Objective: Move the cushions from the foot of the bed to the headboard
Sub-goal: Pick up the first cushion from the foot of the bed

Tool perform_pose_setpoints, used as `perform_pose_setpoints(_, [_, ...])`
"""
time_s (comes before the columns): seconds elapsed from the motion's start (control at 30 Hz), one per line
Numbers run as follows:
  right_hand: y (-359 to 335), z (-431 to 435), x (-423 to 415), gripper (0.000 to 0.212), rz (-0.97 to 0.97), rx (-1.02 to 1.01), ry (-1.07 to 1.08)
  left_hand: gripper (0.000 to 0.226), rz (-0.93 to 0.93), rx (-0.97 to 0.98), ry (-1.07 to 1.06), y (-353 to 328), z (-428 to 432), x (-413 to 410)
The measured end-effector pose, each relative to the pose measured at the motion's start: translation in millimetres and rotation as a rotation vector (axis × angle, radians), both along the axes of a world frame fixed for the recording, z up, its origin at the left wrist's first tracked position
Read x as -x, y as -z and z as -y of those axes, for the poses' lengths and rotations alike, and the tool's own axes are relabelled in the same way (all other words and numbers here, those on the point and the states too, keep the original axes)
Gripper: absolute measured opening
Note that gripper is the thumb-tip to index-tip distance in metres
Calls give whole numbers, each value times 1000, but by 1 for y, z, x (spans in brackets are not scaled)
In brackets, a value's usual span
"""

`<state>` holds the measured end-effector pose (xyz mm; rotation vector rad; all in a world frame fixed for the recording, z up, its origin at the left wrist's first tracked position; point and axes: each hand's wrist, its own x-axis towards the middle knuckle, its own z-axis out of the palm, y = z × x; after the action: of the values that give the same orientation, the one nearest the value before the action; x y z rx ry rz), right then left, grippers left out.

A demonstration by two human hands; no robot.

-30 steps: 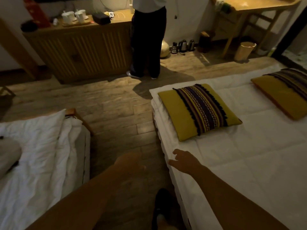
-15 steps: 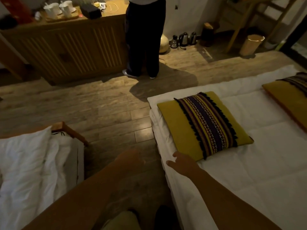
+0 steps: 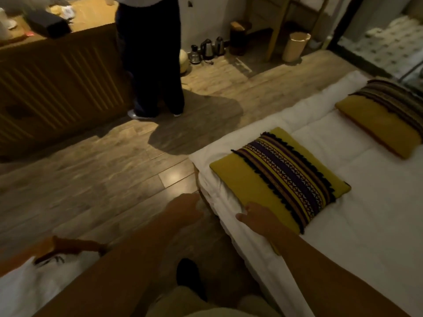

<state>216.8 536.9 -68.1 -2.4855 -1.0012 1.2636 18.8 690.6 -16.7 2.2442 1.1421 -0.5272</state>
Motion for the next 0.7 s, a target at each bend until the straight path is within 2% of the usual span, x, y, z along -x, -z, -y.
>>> perform_pose_setpoints(0.13, [-15, -22, -5, 75, 59, -26, 125, 47, 59, 4, 56, -13, -49, -25])
perform_pose_setpoints(0.3, [-29, -27, -36, 67, 88, -37, 284, 67, 72, -29, 224, -12, -78, -66])
perform_pose_setpoints(0.43, [-29, -20, -68, 73, 74, -66, 419, 61, 117, -37, 340, -15, -90, -120])
perform_pose_setpoints(0.57, [-19, -13, -106, 63, 42, -150, 482, 62, 85, -40, 382, -13, -93, -174])
perform_pose_setpoints(0.7, [-8, -1, -141, 81, 3, -137, 582, 63, 87, -42, 413, -9, -90, -222])
